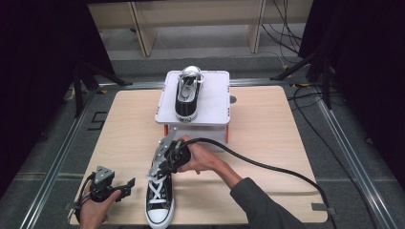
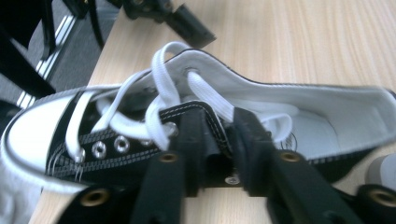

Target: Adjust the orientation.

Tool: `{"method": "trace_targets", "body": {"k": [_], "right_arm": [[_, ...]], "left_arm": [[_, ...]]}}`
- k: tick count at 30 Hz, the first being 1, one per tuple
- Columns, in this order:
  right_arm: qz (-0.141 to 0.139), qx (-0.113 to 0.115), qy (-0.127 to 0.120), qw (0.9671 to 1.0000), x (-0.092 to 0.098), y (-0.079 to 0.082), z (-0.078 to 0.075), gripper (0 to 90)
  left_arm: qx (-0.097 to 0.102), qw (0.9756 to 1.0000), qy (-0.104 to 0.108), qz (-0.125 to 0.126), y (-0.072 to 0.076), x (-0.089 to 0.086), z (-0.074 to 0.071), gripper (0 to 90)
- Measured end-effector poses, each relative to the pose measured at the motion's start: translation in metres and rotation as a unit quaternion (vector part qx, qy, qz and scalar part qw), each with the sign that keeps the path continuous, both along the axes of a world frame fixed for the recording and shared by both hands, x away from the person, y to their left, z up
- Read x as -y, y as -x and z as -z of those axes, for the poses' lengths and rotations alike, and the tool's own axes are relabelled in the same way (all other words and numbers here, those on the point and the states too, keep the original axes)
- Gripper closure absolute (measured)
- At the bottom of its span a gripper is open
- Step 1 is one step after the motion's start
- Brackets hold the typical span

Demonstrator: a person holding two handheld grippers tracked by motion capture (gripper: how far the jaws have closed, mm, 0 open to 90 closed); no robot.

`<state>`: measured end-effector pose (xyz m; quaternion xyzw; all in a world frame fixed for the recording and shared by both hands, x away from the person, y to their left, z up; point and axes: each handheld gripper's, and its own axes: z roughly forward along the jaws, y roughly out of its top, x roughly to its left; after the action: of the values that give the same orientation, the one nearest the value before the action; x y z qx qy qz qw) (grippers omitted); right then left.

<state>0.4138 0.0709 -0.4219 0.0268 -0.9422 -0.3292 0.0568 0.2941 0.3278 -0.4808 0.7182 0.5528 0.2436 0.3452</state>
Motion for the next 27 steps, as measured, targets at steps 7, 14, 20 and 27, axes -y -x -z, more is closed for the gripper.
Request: {"method": "trace_targets", "body": {"k": [7,14,20,27], "right_arm": [[0.016,-0.022,0.013,0.9995,0.024,0.007,-0.005,86.7],[0.061,-0.043,-0.014,0.9971,0.064,0.037,-0.007,89.1],[0.108,-0.025,-0.026,0.9935,0.071,0.062,-0.006,89.2],[0.157,-0.042,-0.03,0.9863,0.071,0.074,-0.006,89.1]], "left_arm": [[0.0,1.0,-0.002,-0.003,0.001,0.0,-0.001,15.7],[0.002,1.0,-0.001,-0.002,0.0,0.001,0.0,16.1],[0.001,1.0,-0.003,-0.002,0.0,0.001,0.0,15.9],[0.006,0.9998,-0.001,-0.02,0.0,-0.005,-0.001,15.8]]}}
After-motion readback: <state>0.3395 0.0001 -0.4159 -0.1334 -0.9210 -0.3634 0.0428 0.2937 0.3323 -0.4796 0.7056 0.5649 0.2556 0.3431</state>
